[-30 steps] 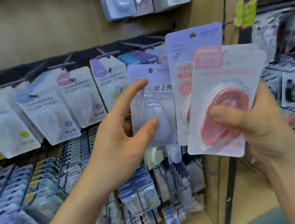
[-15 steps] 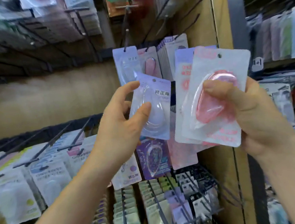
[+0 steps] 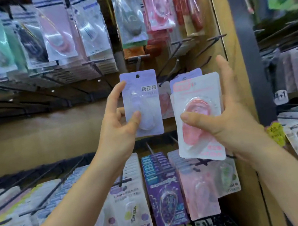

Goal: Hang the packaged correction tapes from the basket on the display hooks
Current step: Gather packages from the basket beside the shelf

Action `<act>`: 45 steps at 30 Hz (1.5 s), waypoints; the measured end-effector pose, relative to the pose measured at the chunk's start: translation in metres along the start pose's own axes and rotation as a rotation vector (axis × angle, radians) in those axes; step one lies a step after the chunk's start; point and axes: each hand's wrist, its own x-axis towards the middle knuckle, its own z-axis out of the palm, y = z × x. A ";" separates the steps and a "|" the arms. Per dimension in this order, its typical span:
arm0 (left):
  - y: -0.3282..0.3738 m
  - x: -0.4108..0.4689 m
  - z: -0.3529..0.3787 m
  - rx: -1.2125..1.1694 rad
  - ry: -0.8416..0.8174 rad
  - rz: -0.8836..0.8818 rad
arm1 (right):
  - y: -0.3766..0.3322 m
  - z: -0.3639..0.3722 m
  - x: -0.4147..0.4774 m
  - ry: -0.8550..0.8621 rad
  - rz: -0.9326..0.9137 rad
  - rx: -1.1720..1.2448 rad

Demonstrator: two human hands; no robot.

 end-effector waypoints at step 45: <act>-0.012 0.069 0.016 0.913 -0.159 -0.013 | 0.066 0.032 0.037 0.028 0.405 0.359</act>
